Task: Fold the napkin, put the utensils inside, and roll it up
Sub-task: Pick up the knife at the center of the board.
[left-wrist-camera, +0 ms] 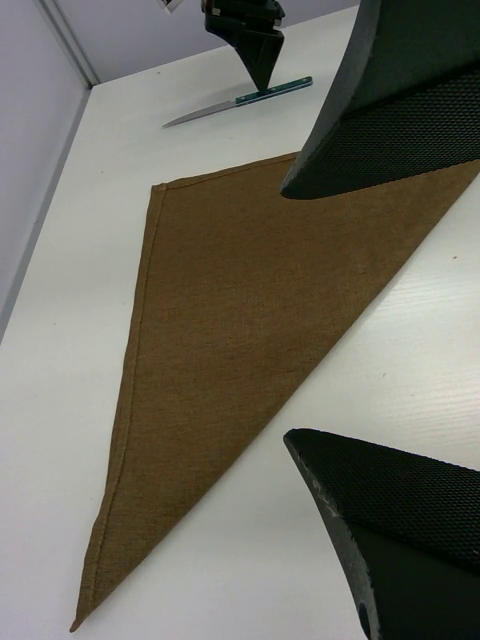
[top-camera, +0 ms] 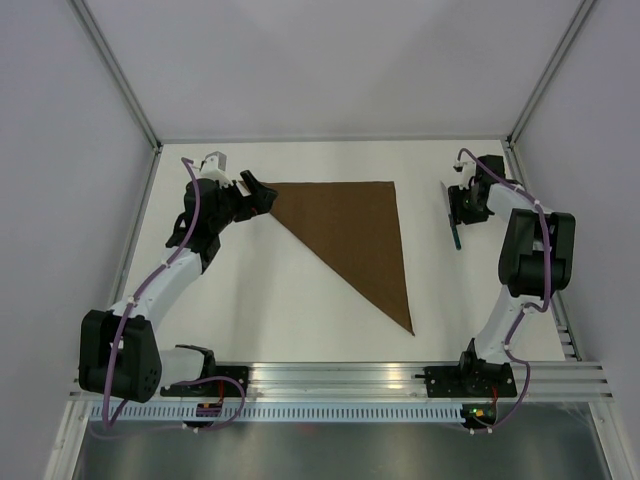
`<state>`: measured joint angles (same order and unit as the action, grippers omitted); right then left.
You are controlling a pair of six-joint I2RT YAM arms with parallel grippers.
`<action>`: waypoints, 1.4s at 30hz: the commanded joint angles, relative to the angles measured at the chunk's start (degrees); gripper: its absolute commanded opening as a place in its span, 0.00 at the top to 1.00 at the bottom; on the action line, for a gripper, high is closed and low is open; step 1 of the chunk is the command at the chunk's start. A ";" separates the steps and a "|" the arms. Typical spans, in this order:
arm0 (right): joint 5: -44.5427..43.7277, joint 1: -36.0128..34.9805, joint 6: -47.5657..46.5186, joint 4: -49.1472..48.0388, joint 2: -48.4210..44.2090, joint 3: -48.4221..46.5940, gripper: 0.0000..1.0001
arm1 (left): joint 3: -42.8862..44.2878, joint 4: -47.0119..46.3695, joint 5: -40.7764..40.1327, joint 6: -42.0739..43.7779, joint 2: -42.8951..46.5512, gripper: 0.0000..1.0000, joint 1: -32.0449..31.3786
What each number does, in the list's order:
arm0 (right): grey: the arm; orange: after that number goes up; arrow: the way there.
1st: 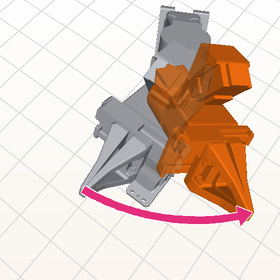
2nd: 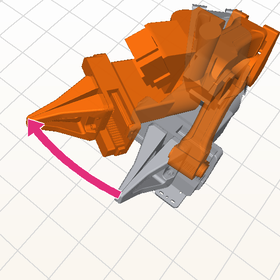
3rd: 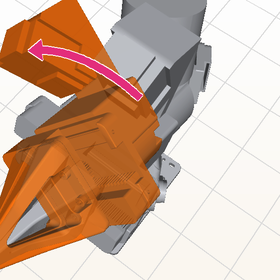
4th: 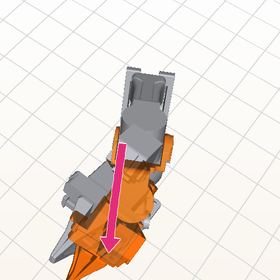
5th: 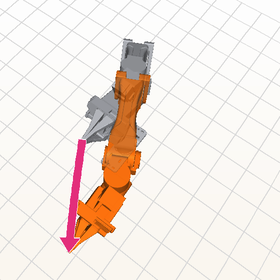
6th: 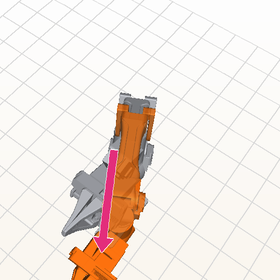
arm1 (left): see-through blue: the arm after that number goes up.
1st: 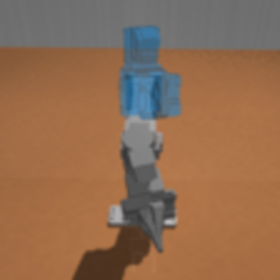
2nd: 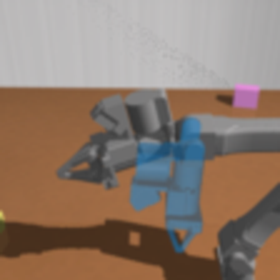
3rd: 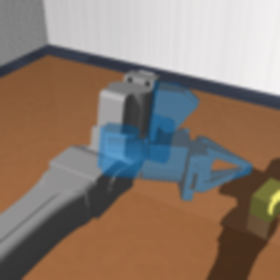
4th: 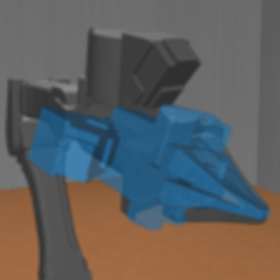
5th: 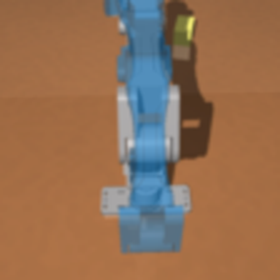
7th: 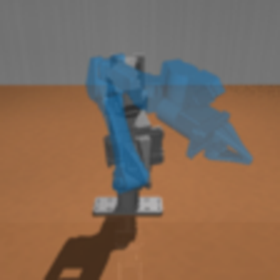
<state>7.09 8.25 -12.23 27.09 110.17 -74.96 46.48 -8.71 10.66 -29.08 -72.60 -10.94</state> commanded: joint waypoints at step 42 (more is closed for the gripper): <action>0.47 -2.89 -1.48 4.46 -5.31 -3.17 1.00 | 8.98 6.33 -0.99 1.48 0.79 0.00 0.04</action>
<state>6.92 6.04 -13.56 28.49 109.58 -74.78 52.25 -3.77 10.48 -29.02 -73.84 -10.94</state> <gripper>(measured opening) 0.034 0.993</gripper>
